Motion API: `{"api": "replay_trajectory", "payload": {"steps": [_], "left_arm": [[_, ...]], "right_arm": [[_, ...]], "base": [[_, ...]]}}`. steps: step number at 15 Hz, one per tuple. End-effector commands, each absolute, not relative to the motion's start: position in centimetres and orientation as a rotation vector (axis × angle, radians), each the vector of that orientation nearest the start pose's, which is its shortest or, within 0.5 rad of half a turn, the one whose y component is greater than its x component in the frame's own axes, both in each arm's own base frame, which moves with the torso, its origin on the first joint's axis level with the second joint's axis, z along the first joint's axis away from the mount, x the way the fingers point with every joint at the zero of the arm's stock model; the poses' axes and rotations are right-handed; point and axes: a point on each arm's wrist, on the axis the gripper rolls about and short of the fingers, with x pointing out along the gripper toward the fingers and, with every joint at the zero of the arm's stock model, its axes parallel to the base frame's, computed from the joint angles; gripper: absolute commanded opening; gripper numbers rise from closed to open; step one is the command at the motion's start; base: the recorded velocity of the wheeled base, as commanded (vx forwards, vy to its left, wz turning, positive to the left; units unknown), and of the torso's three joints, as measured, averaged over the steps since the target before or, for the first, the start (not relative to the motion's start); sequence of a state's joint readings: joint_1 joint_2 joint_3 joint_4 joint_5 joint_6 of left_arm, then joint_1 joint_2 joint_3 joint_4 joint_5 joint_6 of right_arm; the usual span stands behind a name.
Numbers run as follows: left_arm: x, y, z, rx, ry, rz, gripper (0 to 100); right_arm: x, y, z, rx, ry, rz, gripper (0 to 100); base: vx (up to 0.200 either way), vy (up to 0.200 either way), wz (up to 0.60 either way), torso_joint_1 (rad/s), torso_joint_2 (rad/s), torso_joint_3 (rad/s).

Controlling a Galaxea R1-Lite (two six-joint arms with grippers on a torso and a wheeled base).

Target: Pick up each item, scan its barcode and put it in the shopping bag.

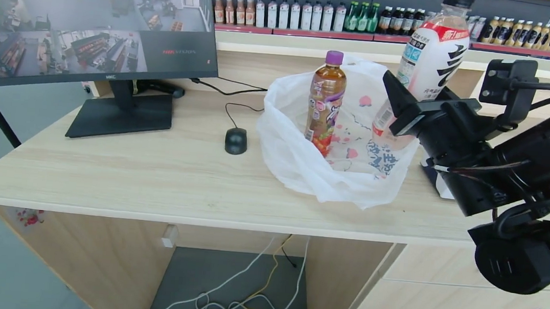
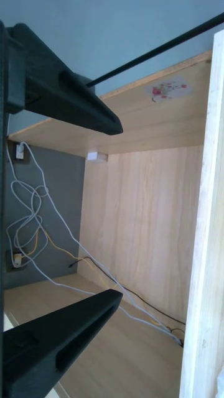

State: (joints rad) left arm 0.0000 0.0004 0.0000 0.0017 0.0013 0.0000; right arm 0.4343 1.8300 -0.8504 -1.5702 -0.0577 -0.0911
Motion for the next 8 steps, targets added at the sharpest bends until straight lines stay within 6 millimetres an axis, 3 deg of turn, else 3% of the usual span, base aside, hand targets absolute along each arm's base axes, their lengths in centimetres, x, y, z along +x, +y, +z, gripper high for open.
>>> {"api": "replay_trajectory", "payload": {"steps": [1, 6, 8], "left_arm": [[-2.3, 0.0, 7.5, 0.0, 0.002, 0.0, 100], [-2.3, 0.0, 7.5, 0.0, 0.002, 0.002, 100], [-2.3, 0.0, 7.5, 0.0, 0.002, 0.002, 100]], "right_arm": [[30.1, 13.6, 24.4, 0.002, -0.614, 0.364, 0], [32.0, 14.2, 22.7, -0.051, -0.589, 0.4, 0], [32.9, 13.5, 21.8, -0.055, -0.561, 0.381, 0]], "base": [[0.0, 0.0, 0.0, 0.0, 0.0, 0.0], [0.0, 0.0, 0.0, 0.0, 0.0, 0.0], [0.0, 0.0, 0.0, 0.0, 0.0, 0.0]]}}
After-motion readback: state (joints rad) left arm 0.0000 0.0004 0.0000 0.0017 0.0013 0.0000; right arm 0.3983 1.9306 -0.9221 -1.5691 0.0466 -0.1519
